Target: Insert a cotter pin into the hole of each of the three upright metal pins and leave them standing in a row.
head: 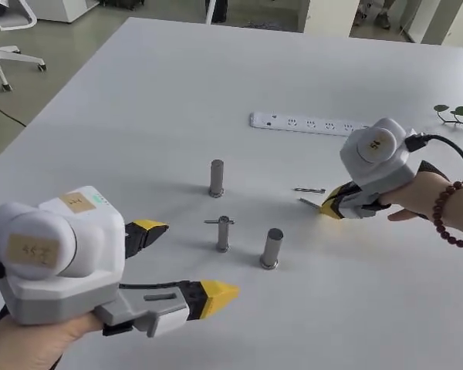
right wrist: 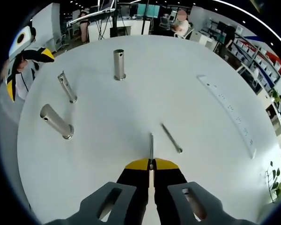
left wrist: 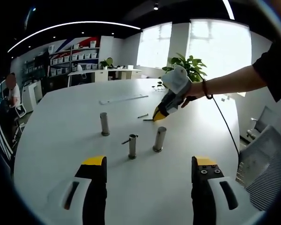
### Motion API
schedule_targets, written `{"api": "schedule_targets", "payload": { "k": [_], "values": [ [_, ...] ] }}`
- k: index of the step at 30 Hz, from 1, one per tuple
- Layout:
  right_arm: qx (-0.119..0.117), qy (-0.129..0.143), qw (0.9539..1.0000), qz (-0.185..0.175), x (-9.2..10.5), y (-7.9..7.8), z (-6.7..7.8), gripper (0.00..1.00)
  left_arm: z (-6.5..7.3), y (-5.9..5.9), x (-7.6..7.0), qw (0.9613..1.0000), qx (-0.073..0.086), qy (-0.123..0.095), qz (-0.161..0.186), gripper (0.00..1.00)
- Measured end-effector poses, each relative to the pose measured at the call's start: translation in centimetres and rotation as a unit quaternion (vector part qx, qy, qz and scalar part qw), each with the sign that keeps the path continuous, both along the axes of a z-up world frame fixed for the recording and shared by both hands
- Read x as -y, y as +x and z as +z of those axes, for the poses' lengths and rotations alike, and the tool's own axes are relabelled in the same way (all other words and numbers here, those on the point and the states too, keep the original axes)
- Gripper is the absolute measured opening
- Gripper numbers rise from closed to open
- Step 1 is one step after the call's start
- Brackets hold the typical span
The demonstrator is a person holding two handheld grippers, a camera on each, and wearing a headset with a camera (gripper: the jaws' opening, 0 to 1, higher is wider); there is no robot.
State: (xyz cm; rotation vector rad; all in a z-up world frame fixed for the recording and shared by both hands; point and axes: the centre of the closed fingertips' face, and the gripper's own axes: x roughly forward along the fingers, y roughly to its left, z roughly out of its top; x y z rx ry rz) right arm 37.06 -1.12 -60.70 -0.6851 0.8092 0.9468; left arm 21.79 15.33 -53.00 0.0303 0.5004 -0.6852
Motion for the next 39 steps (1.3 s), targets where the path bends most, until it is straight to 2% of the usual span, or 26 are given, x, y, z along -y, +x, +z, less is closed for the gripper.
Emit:
{"api": "schedule_targets", "payload": {
  "k": [5,6,8,12,15,19,22,24,25,31,35,39],
  "values": [
    [0.011,-0.001,0.9999,0.003,-0.1,-0.1,0.2,0.00,0.0,0.0,-0.1,1.0000,0.000,0.003,0.000,0.73],
    [0.011,0.014,0.9998,0.000,-0.5,-0.2,0.6,0.00,0.1,0.0,0.0,1.0000,0.001,0.003,0.000,0.73],
    [0.014,0.010,0.9998,0.007,-0.4,0.0,0.9,0.00,0.1,0.0,0.0,1.0000,0.001,0.003,0.000,0.73],
    [0.010,-0.011,0.9998,0.009,0.1,-0.3,0.2,0.00,0.2,0.1,0.2,1.0000,0.003,0.003,-0.002,0.73],
    [0.000,-0.009,0.9999,-0.006,0.3,-0.5,-0.2,0.00,0.4,0.0,0.2,1.0000,0.005,0.002,-0.002,0.73],
    [-0.015,0.011,0.9993,-0.034,-0.1,-0.7,0.0,0.00,0.4,0.0,-0.1,1.0000,0.005,0.005,0.001,0.73],
    [-0.015,0.016,0.9988,-0.045,-0.2,-0.5,0.3,0.00,0.4,0.1,-0.3,1.0000,0.006,0.005,0.003,0.73],
    [-0.041,0.042,0.9953,-0.077,-1.0,-1.0,0.7,0.00,0.4,0.1,-0.3,1.0000,0.007,0.006,0.003,0.73],
    [-0.043,0.048,0.9944,-0.083,-1.2,-1.1,0.9,0.00,0.5,0.1,-0.3,1.0000,0.007,0.006,0.003,0.73],
    [-0.048,0.045,0.9955,-0.068,-2.4,-2.2,1.1,0.00,0.7,0.1,0.0,0.9999,0.011,0.005,0.000,0.73],
    [-0.059,0.051,0.9939,-0.078,-2.9,-2.8,1.1,0.00,0.8,0.0,0.0,0.9999,0.012,0.004,-0.001,0.73],
    [-0.069,0.052,0.9922,-0.090,-3.4,-3.6,1.1,0.05,0.8,-0.1,-0.2,0.9999,0.013,0.005,0.000,0.73]
  ]
}}
